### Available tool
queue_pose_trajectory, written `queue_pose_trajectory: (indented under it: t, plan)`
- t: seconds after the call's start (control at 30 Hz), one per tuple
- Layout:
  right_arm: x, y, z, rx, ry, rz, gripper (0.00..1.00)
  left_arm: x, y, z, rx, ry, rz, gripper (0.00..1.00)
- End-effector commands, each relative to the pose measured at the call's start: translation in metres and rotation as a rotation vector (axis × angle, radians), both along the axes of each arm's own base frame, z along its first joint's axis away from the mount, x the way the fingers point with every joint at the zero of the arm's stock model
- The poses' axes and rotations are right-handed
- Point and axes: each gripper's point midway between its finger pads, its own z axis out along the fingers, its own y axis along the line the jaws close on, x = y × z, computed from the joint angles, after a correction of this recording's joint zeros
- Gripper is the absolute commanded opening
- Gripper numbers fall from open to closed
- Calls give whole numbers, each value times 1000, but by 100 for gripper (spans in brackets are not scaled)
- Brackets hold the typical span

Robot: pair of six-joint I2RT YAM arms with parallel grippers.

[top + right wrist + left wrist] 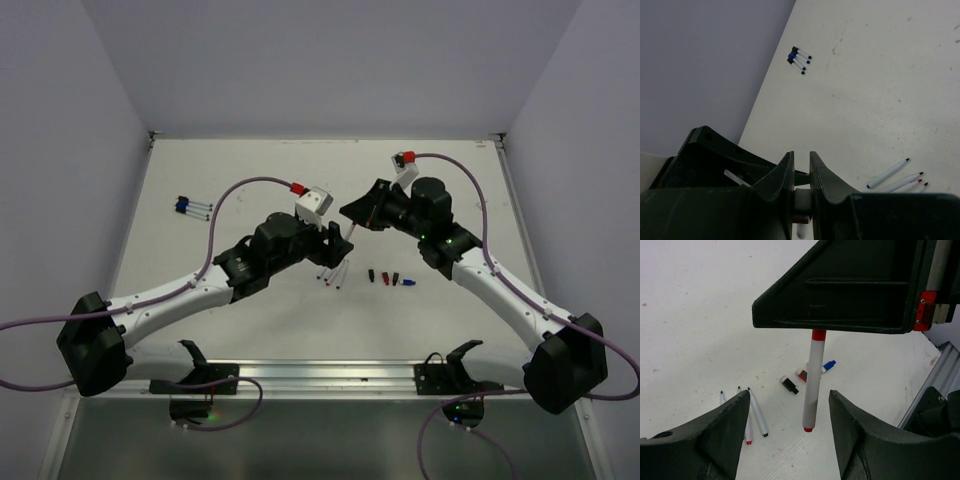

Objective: Open the pen caps

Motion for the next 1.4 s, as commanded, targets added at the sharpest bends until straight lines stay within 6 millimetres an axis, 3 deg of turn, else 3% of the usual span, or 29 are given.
queue_pose_trajectory:
  t: [0.0, 0.1, 0.17, 0.23, 0.3, 0.33, 0.4, 0.47, 0.5, 0.57, 0.6, 0.63, 0.77, 0.87, 0.97, 1.0, 1.03, 1.07, 1.1, 1.13, 1.17, 1.2, 1.23, 1.33, 1.37]
  plan:
    - [-8, 7, 24, 64, -31, 32, 0, 9, -16, 27, -57, -54, -12, 66]
    - [-9, 7, 25, 64, -30, 34, 0, 8, -27, 32, -78, -51, -54, 60]
    - [-9, 8, 25, 68, -30, 37, 0, 6, -36, 34, -85, -43, -91, 48]
    - [-10, 9, 28, 78, -44, 39, 0, 1, -45, 36, -106, -38, -144, 20]
    - [-8, 7, 24, 77, -45, 25, 0, -7, -52, 39, -131, -34, -210, 5]
    - [-11, 8, 23, 91, -54, 36, 0, -21, -57, 45, -180, -30, -292, 0]
    - [-10, 10, 39, 161, -138, 47, 0, -34, -55, 54, -254, -34, -376, 0]
    - [-16, 12, 37, 188, -155, 88, 0, -54, -50, 67, -336, -38, -475, 0]
    - [-16, 13, 48, 230, -192, 102, 0, -54, -44, 72, -357, -45, -484, 0]
    - [-22, 14, 49, 271, -203, 155, 0, -78, -32, 89, -439, -71, -591, 0]
    - [-25, 14, 63, 325, -237, 178, 0, -80, -25, 98, -479, -109, -620, 0]
    - [-24, 12, 63, 339, -245, 193, 0, -96, -20, 101, -498, -71, -700, 0]
    - [-42, 19, 76, 392, -296, 337, 0, -106, -5, 112, -561, -65, -737, 0]
    - [-46, 19, 87, 413, -326, 361, 0, -90, 2, 107, -552, -47, -653, 0]
    - [-26, 11, 72, 319, -291, 221, 0, -43, 10, 89, -459, -11, -335, 0]
    - [-8, -3, 54, 224, -240, 64, 0, -6, 32, 78, -396, 3, -52, 0]
    - [-1, -9, 54, 178, -236, -1, 0, 10, 47, 74, -355, -8, 100, 0]
    - [8, -17, 49, 113, -228, -87, 0, 6, 46, 71, -306, -23, 183, 0]
    - [15, -30, 19, -34, -150, -211, 0, 5, 49, 68, -216, -32, 266, 0]
    - [22, -34, 29, -62, -151, -259, 0, 20, 64, 46, -88, -34, 470, 0]
    - [27, -41, 24, -105, -131, -316, 0, 8, 52, 35, -8, -11, 489, 0]
    - [23, -43, 1, -205, -64, -336, 0, 15, 52, 13, 146, 29, 568, 0]
    - [32, -51, 10, -243, -90, -411, 0, 17, 52, 8, 203, 22, 594, 0]
    - [34, -57, -1, -318, -65, -454, 0, -4, 13, 5, 259, -34, 468, 0]
    - [34, -59, -4, -329, -62, -463, 0, -13, 6, -4, 260, -29, 415, 0]
